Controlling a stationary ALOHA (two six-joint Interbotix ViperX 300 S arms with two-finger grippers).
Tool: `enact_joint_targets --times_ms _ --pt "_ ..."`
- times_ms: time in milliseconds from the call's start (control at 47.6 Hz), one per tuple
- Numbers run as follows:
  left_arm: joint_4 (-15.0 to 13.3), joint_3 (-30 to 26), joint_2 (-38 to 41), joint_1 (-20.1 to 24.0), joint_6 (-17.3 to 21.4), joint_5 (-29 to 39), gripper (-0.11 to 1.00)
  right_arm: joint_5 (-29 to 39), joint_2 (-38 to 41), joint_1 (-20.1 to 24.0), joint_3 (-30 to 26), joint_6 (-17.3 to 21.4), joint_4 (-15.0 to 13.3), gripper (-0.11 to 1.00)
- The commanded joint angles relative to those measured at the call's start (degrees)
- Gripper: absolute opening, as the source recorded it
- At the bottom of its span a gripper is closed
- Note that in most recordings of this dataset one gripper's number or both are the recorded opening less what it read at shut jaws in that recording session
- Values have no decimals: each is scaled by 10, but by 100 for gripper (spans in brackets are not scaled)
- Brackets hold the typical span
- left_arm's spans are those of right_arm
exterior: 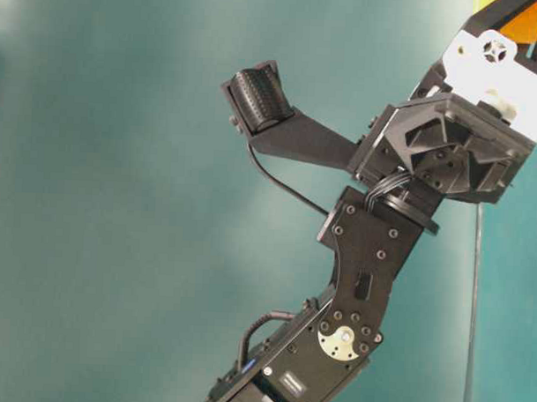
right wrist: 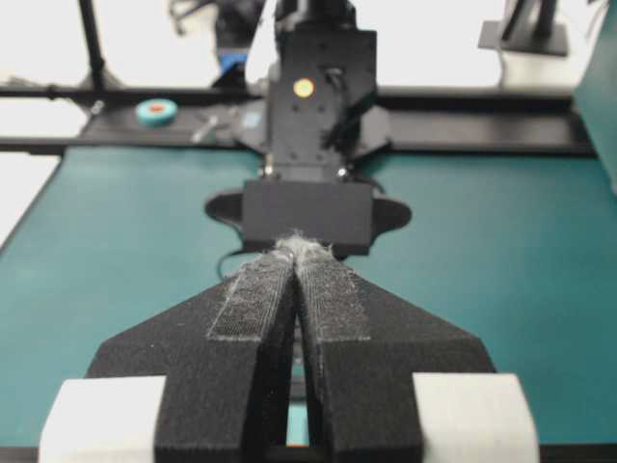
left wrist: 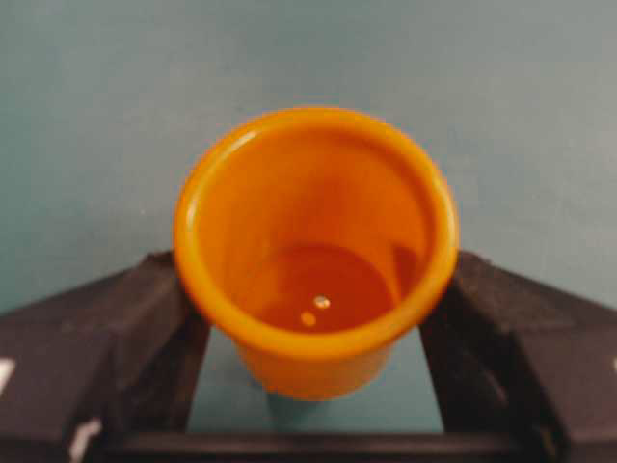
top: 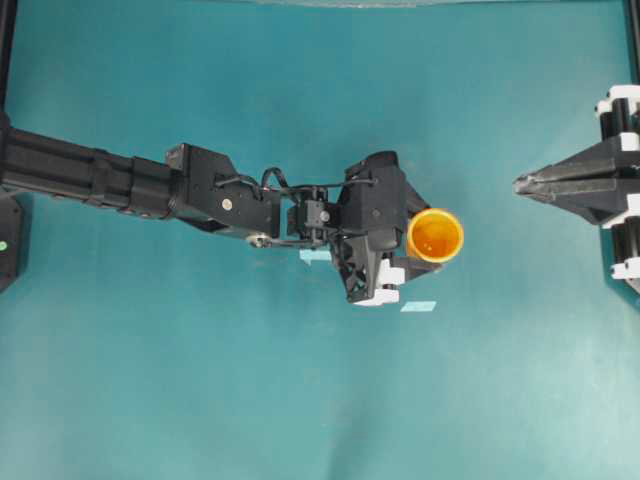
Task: Move the cup toward the block with left arm.
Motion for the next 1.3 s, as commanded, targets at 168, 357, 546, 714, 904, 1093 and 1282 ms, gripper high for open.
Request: enact_joint_targets --times_ms 168,357,546,714,904,1093,1282 --pt "1 -8 -31 -2 0 -5 61 -1 4 0 -16 1 2 0" --pt "2 -10 -30 -3 1 -6 61 -2 4 0 -17 1 2 0" --pt "1 -11 -30 -3 1 -14 61 -2 4 1 -18 1 1 0" --pt "2 -11 -30 -2 1 -21 61 -2 4 1 -18 0 1 0" --pt "2 -10 -30 -3 1 -21 61 -1 4 0 -18 1 2 0" --pt "2 -10 -30 -2 1 -21 61 4 4 0 -18 1 2 0" --pt "2 -9 -30 -3 1 -21 61 5 4 0 -18 1 1 0"
